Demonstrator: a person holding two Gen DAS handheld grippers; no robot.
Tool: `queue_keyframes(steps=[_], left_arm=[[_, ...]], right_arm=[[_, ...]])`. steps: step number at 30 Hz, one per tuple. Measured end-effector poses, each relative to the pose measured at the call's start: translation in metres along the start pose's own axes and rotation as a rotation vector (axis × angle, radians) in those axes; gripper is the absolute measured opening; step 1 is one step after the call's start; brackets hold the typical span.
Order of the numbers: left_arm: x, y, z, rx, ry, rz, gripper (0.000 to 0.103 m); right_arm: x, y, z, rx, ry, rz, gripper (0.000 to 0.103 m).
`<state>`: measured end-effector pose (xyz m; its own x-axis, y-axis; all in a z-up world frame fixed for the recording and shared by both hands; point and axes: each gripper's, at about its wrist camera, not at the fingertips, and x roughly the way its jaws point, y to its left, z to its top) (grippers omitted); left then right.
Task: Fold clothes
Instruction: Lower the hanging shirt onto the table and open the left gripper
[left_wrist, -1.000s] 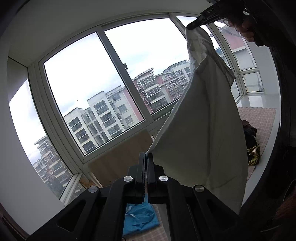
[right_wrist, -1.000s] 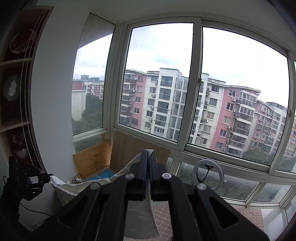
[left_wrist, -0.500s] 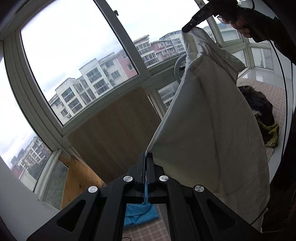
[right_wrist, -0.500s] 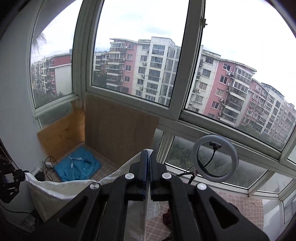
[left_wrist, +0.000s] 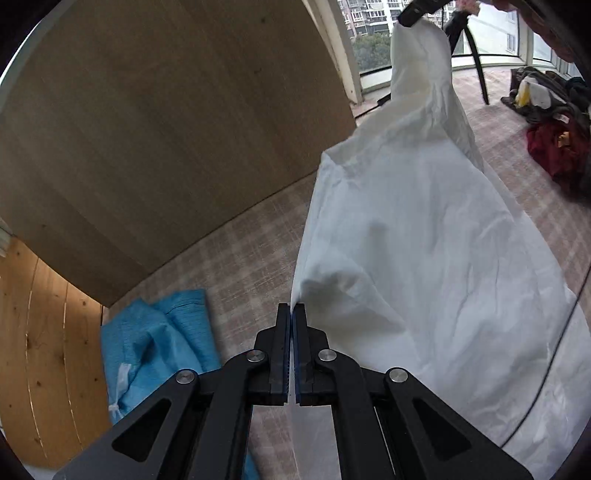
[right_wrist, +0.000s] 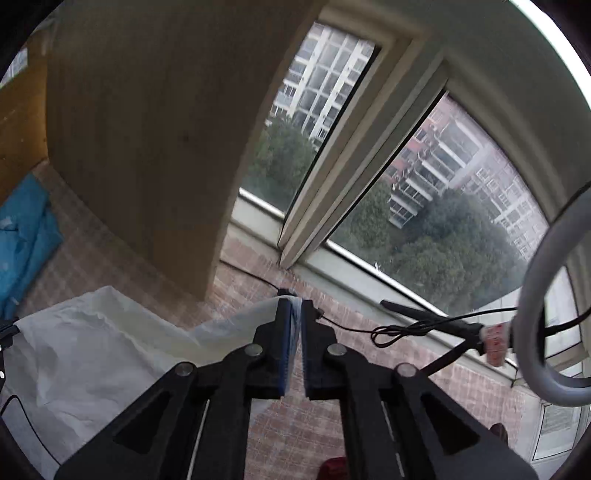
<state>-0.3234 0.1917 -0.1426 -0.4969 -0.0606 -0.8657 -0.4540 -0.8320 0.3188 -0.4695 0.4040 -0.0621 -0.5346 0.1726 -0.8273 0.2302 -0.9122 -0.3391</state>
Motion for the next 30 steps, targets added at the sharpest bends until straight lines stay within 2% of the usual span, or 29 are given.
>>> queue_keyframes(steps=[3, 5, 6, 8, 12, 14, 17, 20, 23, 25, 28, 30], left_arm=[[0.023, 0.007, 0.008, -0.043, 0.048, -0.024, 0.005], [0.018, 0.020, 0.008, -0.080, 0.049, -0.043, 0.005], [0.010, 0.028, 0.008, -0.093, 0.039, -0.058, 0.005], [-0.007, 0.049, 0.008, -0.122, 0.008, -0.063, 0.005], [-0.061, 0.073, -0.025, -0.145, -0.054, -0.087, 0.008], [-0.080, 0.074, -0.048, -0.106, -0.063, -0.102, 0.013], [-0.102, 0.060, -0.091, -0.066, -0.031, -0.145, 0.017], [-0.120, 0.034, -0.141, -0.037, 0.001, -0.150, 0.018], [-0.139, 0.004, -0.180, -0.041, -0.006, -0.238, 0.018], [-0.150, -0.019, -0.199, -0.043, -0.028, -0.314, 0.017], [-0.167, -0.059, -0.217, -0.018, -0.063, -0.410, 0.017], [-0.174, -0.091, -0.226, 0.010, -0.062, -0.454, 0.017]], right_arm=[[0.023, -0.004, -0.011, 0.055, 0.062, 0.056, 0.012], [0.010, -0.008, -0.022, 0.090, 0.052, 0.110, 0.015], [0.003, -0.012, -0.027, 0.105, 0.045, 0.133, 0.017], [-0.014, -0.018, -0.039, 0.132, 0.029, 0.189, 0.029], [-0.066, -0.021, -0.074, 0.141, -0.007, 0.325, 0.030], [-0.088, -0.018, -0.096, 0.143, -0.026, 0.380, 0.031], [-0.117, -0.021, -0.140, 0.197, -0.039, 0.453, 0.031], [-0.152, -0.027, -0.190, 0.271, -0.058, 0.491, 0.031], [-0.192, -0.033, -0.240, 0.344, -0.090, 0.523, 0.031], [-0.210, -0.031, -0.272, 0.386, -0.119, 0.510, 0.033], [-0.204, -0.020, -0.303, 0.443, -0.087, 0.522, 0.034], [-0.183, -0.009, -0.307, 0.449, -0.040, 0.550, 0.034]])
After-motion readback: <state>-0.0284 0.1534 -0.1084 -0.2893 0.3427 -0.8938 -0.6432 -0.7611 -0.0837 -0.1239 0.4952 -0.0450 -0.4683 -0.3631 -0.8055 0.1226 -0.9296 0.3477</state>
